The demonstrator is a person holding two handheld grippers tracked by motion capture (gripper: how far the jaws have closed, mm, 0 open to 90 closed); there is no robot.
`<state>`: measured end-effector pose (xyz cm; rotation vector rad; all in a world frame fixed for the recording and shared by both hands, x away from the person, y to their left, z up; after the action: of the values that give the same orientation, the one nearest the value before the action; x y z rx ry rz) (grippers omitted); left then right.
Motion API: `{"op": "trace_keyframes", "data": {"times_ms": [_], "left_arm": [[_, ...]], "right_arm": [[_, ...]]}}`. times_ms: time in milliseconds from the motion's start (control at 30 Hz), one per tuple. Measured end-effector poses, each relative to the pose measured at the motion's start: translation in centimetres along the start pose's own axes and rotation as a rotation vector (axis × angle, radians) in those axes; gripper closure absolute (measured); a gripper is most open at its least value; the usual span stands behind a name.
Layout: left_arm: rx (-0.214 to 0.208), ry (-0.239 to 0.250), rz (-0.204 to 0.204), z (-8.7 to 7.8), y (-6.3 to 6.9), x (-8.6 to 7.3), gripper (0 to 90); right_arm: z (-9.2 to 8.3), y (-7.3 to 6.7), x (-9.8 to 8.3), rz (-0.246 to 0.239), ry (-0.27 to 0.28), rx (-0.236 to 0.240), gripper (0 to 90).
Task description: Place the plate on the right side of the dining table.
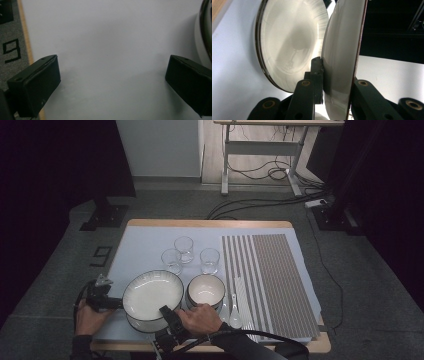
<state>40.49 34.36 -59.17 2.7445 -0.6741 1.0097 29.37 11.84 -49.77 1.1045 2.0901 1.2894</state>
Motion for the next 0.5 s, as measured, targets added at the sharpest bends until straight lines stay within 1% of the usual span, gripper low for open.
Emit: {"op": "trace_keyframes", "data": {"times_ms": [67,133,167,500], "left_arm": [[-0.009,0.004,-0.012,0.04,-0.02,0.01,0.0],[-0.016,0.0,-0.019,0.1,-0.02,-0.02,0.0],[-0.021,-0.003,-0.022,0.12,-0.05,-0.04,0.0],[-0.024,-0.005,-0.024,0.15,-0.07,-0.05,0.0]], "right_arm": [[0.03,0.37,-0.02,-0.006,0.007,-0.005,78.4],[-0.01,0.51,-0.2,0.004,0.0,-0.006,78.3],[0.03,0.66,-0.23,-0.003,0.003,-0.008,78.4],[0.19,1.15,-0.93,0.004,-0.023,-0.017,78.5]]}}
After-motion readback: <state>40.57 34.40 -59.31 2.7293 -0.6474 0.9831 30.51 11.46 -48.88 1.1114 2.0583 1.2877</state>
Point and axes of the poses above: each handheld gripper's, and its own axes: z roughly forward along the jaws, x roughly out of its top, y roughly to its right, the point moved 9 cm from there along z, roughly forward along the jaws, and after that the axes turned 1 degree about -x, right-handed, at the moved point
